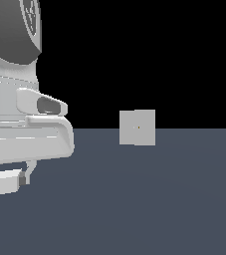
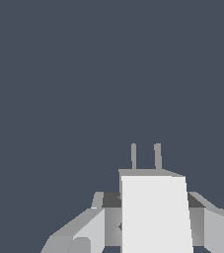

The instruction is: Plug the charger into the wall socket.

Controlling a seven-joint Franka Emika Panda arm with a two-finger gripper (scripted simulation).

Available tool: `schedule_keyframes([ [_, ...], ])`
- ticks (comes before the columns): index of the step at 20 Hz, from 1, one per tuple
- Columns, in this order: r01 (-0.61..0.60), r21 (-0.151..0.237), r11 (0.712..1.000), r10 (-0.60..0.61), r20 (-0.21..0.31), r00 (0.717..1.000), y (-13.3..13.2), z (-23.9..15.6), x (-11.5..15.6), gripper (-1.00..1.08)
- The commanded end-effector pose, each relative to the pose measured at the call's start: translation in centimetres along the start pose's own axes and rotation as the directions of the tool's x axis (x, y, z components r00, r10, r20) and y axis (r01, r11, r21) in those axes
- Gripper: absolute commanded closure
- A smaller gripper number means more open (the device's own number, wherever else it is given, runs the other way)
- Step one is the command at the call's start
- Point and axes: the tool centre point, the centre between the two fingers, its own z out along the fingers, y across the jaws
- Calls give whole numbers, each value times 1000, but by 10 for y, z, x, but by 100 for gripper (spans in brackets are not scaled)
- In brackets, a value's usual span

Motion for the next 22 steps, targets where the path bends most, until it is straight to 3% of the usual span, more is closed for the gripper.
schedule_keyframes([
  [1,0,0,1000,0,0,1000,0,0,0,108],
  [7,-6,-1,1000,6,0,1000,2,-1,1,108],
  [12,-74,-14,997,74,-1,997,23,-8,8,108],
  [17,-223,-41,974,223,-6,975,72,-24,18,108],
  [22,-425,-80,902,425,-20,905,142,-50,19,108],
])
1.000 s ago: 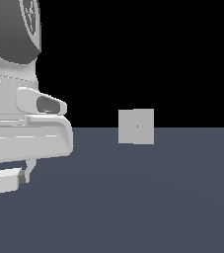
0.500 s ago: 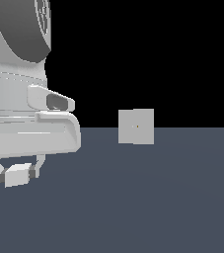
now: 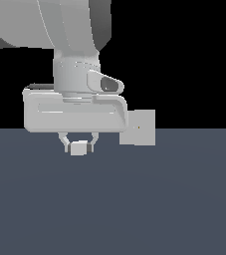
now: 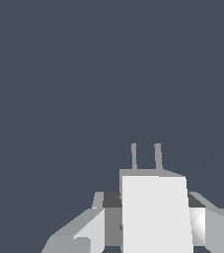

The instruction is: Plug the charger into the wall socket.

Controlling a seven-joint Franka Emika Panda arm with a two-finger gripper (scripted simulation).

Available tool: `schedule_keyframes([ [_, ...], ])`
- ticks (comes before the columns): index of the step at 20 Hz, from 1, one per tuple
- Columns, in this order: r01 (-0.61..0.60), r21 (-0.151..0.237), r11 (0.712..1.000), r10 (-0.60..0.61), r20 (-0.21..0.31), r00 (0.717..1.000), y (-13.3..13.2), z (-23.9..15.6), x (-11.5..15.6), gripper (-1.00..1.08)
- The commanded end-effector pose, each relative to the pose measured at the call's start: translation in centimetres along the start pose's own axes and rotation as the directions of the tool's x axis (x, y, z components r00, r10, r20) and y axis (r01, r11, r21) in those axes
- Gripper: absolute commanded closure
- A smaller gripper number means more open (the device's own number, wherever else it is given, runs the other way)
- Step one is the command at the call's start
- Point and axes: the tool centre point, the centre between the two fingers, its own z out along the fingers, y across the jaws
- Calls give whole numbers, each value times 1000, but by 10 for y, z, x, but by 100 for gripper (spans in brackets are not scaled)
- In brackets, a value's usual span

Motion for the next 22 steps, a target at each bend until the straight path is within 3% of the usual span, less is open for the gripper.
schedule_keyframes([
  [1,-110,-21,994,110,-2,994,35,-12,11,108],
  [6,-273,-54,961,273,-8,962,90,-30,18,108],
  [10,-341,-69,938,341,-13,940,114,-38,18,108],
  [22,-362,-74,929,362,-14,932,123,-40,20,108],
])
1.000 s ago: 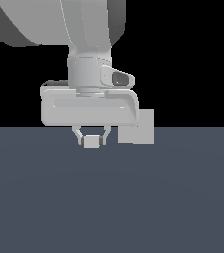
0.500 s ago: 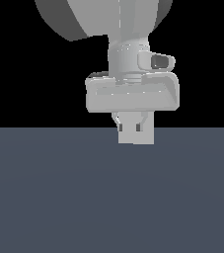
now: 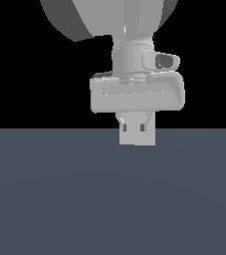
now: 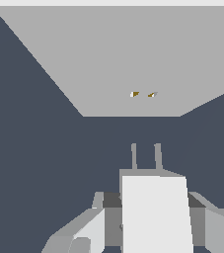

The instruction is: Plug the charger into the wall socket.

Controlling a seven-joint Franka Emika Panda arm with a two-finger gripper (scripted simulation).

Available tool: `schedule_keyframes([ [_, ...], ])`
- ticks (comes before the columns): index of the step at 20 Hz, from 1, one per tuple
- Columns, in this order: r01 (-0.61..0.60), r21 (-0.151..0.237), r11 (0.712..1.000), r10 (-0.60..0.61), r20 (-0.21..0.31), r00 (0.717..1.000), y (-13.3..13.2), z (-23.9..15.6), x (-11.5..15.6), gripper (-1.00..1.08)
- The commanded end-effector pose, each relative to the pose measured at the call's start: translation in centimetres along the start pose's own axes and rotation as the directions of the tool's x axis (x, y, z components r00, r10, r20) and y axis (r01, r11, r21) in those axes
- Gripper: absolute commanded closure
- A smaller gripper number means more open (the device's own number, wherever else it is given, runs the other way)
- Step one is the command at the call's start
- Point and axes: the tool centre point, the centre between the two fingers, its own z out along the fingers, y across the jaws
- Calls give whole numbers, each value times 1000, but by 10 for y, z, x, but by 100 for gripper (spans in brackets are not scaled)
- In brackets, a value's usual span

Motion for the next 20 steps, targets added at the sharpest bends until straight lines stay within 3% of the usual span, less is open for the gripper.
schedule_keyframes([
  [1,0,0,1000,0,0,1000,0,0,3,108],
  [13,0,0,1000,0,0,1000,0,8,40,108],
  [20,-1,0,1000,1,0,1000,0,9,47,108],
])
